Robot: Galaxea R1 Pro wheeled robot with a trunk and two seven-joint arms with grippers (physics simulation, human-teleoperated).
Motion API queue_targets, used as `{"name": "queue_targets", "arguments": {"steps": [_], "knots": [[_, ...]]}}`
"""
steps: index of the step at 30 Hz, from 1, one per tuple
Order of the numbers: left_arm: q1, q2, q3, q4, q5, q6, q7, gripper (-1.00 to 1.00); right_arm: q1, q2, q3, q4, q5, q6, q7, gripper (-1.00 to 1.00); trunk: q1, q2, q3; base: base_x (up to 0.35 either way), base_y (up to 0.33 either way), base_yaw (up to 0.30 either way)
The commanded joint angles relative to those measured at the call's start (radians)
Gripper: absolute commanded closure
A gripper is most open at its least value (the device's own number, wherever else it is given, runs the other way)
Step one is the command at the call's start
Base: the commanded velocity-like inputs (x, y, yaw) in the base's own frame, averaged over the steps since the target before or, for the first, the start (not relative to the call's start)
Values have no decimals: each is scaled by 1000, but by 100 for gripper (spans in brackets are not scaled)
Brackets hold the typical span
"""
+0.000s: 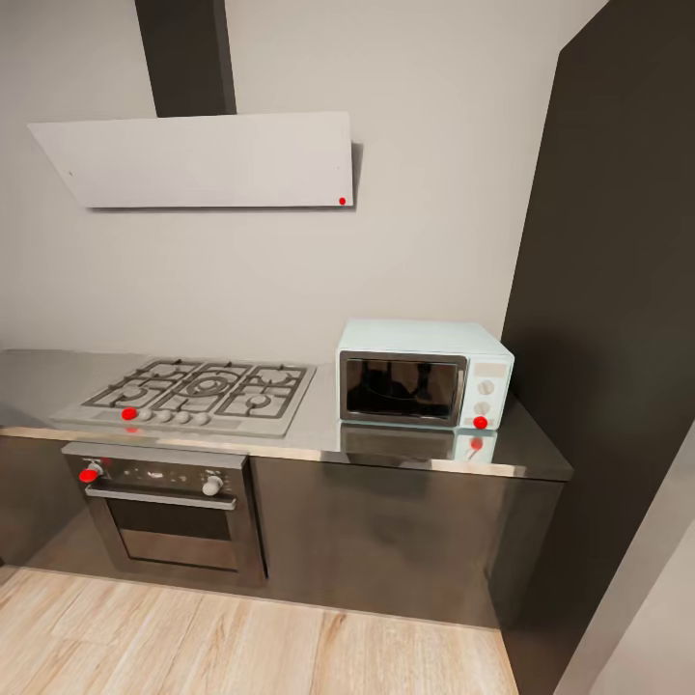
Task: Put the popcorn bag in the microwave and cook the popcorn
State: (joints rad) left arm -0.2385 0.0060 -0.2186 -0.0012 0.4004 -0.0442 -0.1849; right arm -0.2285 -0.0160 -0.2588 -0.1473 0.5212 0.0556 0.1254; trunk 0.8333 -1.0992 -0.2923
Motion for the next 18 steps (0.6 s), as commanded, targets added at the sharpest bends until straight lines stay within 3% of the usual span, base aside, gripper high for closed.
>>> {"name": "queue_targets", "arguments": {"steps": [1, 4, 6, 8, 10, 12, 15, 16, 17, 18], "knots": [[-1, 0, -8, 1, 9, -3, -4, -100, 0, 16, -5, -82, 13, 39, 9, -100, 0, -1, -1, 0, 0, 0], [-1, 0, -8, 1, 9, -3, -4, -100, 0, 81, 1, -320, 21, 170, 13, -100, 0, -1, -1, 0, 0, 0], [-1, 0, -8, 1, 9, -3, -4, -100, -1, 122, 14, -528, 22, 298, 14, -100, 0, -1, -1, 0, 0, 0], [-1, 0, -8, 1, 9, -3, -4, -100, 1, 143, 55, -647, 16, 366, 20, -100, 0, -1, -1, 0, 0, 0], [-1, 0, -8, 1, 9, -3, -4, -100, -19, 162, 91, -694, 11, 394, 33, -100, 0, -1, -1, 0, 0, 0], [-1, 0, -8, 1, 9, -3, -4, -100, -98, 185, 104, -711, 9, 408, 39, -100, 0, -1, -1, 0, 0, 0], [-1, 0, -8, 1, 9, -3, -4, -100, -276, 191, 105, -730, -9, 415, 37, -100, 0, -1, -1, 0, 0, 0], [-1, 3, -8, 1, 9, -3, -5, -100, -363, 191, 102, -825, -79, 417, 32, -100, 0, -1, -1, 0, 0, 0], [-1, 4, -8, 1, 9, -3, -5, -100, -386, 191, 101, -1002, -106, 448, 25, -100, 0, -1, -1, 0, 0, 0], [-1, 4, -8, 0, 9, -3, -5, -100, -390, 191, 91, -1086, -113, 487, 23, -100, 0, -1, -1, 0, 0, 0]]}}
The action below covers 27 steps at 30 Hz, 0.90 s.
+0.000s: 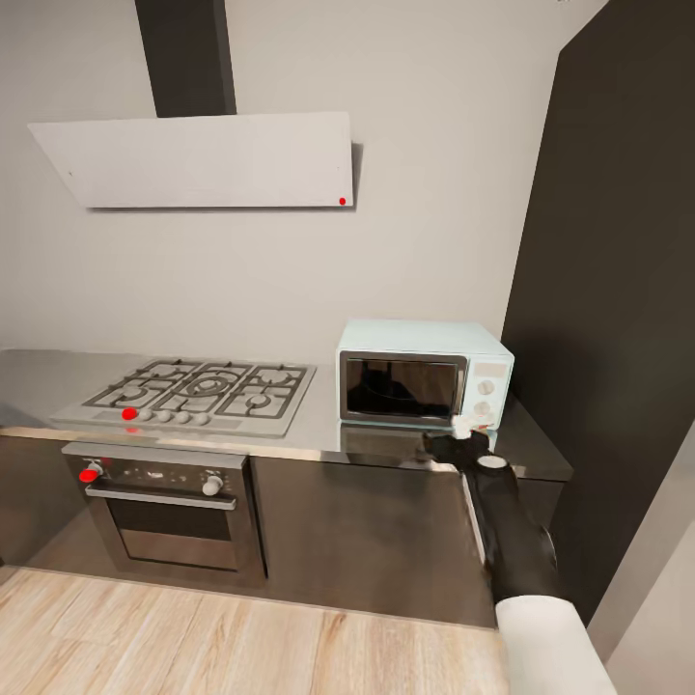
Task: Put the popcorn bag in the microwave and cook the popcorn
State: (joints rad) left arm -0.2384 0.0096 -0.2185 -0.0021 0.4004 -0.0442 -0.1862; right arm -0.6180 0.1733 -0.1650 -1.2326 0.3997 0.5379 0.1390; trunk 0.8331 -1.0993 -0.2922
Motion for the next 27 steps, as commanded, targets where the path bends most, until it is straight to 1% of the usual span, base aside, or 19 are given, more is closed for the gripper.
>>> {"name": "queue_targets", "arguments": {"steps": [1, 2, 3, 4, 6, 7, 8, 9, 12, 17, 22, 27], "knots": [[-1, 0, -9, 1, 9, -3, -4, -100, -2, 1, -21, -35, 5, 26, 7, -100, 0, -1, -2, 0, 0, 0], [-1, -2, -9, 1, 8, -3, -4, -100, -3, 0, -63, -65, 1, 44, 6, -100, 0, -1, -2, 0, 0, 0], [-1, -3, -10, 1, 8, -3, -4, -100, -4, -2, -96, -76, -1, 50, 5, -100, 0, -1, -2, 0, 0, 0], [-1, -4, -10, 1, 8, -3, -4, -100, -4, -3, -140, -86, -2, 56, 4, -100, 0, -1, -2, 0, 0, 0], [-1, -4, -9, 1, 8, -3, -4, -100, -5, -4, -184, -95, -2, 59, 3, -100, 0, -1, -2, 0, 0, 0], [-1, -4, -10, 1, 6, -3, -4, -100, -5, -4, -192, -96, -2, 59, 3, -100, 0, -1, -2, 0, 0, 0], [-1, -5, -10, 1, 6, -3, -4, -100, -5, -4, -195, -97, -1, 59, 2, -100, 0, -1, -2, 0, 0, 0], [-1, -3, -10, 0, 3, -2, -4, -100, -5, -10, -189, -91, -2, 53, -3, -100, 0, -1, -2, 0, 0, 0], [0, -4, -9, -1, 4, -3, -4, -100, -6, -27, -194, -74, 3, 36, -6, -100, 0, -1, -2, 0, 0, 0], [1, -5, -9, -1, 5, -3, -4, -100, -6, -7, -197, -86, 25, 65, 5, -100, 0, -1, -2, 0, 0, 0], [2, -5, -9, -1, 5, -3, -4, -100, -6, -19, -197, -97, 24, 93, 2, -100, 0, -1, -2, 0, 0, -10], [2, -5, -9, -1, 5, -3, -4, -100, -6, -20, -198, -109, 24, 121, -10, -100, 0, -1, -2, 0, 0, -179]]}}
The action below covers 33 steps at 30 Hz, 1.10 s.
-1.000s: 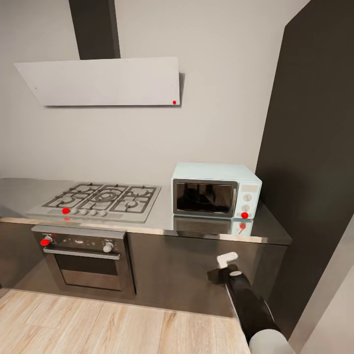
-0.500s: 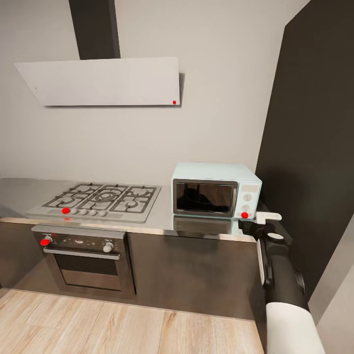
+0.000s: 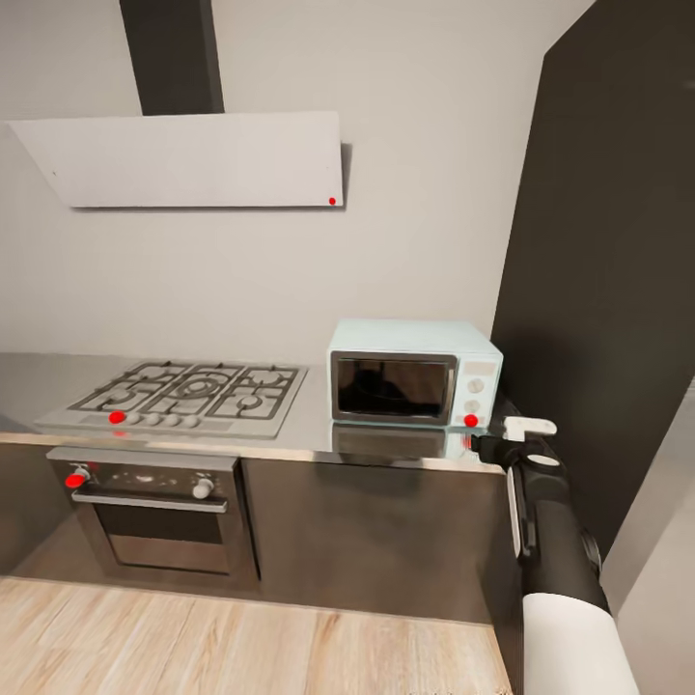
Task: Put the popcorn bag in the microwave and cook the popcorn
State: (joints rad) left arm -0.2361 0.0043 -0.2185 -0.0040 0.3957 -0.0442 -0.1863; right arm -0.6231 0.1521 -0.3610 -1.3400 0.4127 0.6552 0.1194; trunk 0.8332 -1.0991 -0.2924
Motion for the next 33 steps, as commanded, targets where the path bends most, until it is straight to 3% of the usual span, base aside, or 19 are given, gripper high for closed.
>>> {"name": "queue_targets", "arguments": {"steps": [1, 5, 6, 11, 25, 33], "knots": [[-1, 0, -8, 1, 9, -3, -4, -100, -1, 1, -3, -2, 11, 9, 8, -100, 0, -1, -1, 0, 0, -229], [-1, 0, -8, 1, 9, -3, -4, -100, -1, 3, -2, -3, 11, 31, 5, -100, 0, -1, -1, 0, 0, -235], [-1, 0, -8, 1, 8, -3, -4, -100, -1, 4, -2, -3, 11, 66, 5, -100, 0, -1, -1, 0, 0, -237], [0, 0, -8, 1, 6, -3, -4, -100, -1, 8, 2, -10, 6, 69, 7, -100, 0, -1, -1, 95, 0, -75], [-1, 0, -7, 1, 5, -3, -4, -100, -1, 5, 5, -6, 0, 66, 18, -100, 0, -1, -1, 315, 0, -1], [0, 0, -8, 1, 5, -3, -4, -100, -1, 4, 5, 3, 0, 58, 18, -100, 0, -1, -1, 50, 0, 0]]}}
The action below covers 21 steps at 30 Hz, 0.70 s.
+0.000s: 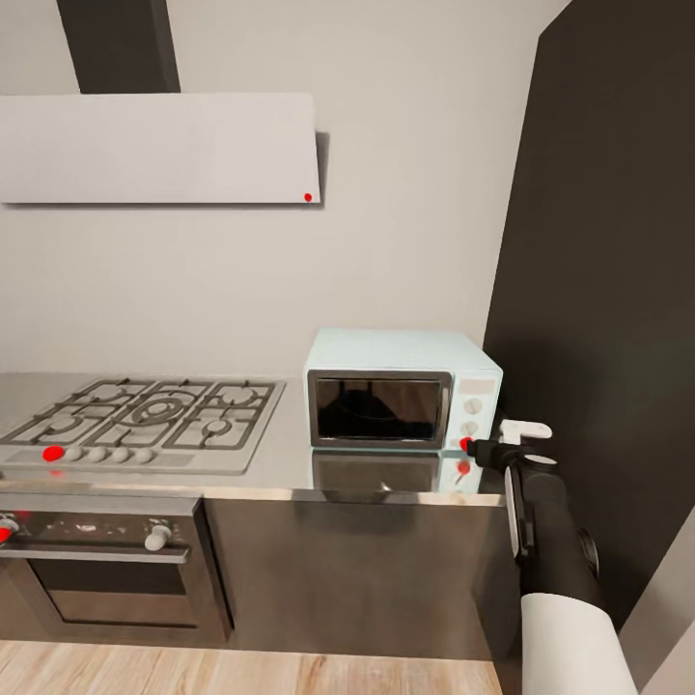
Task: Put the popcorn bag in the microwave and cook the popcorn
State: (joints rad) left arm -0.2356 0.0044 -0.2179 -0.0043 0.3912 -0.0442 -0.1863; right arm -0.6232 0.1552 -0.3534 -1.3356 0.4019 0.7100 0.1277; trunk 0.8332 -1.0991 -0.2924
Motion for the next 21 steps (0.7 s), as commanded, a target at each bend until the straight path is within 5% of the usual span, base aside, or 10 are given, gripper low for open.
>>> {"name": "queue_targets", "arguments": {"steps": [1, 6, 12, 21], "knots": [[-1, 0, -9, 1, 9, -3, -4, -100, -1, 1, -3, 0, 10, 3, 10, -100, 0, -1, -1, 1, 0, 0], [-1, 0, -9, 1, 9, -3, -4, -100, -1, -1, -2, 48, 9, -10, 36, -100, 0, -1, -1, 0, 0, 0], [-1, 0, -9, 1, 7, -3, -4, -100, -1, -3, -2, 124, 8, -123, 74, -100, 0, -1, -1, 0, 0, 0], [-1, 0, -9, 1, 6, -3, -4, -100, -1, -5, -8, 119, 9, -135, 83, -100, 0, -1, -1, 66, 0, 0]]}}
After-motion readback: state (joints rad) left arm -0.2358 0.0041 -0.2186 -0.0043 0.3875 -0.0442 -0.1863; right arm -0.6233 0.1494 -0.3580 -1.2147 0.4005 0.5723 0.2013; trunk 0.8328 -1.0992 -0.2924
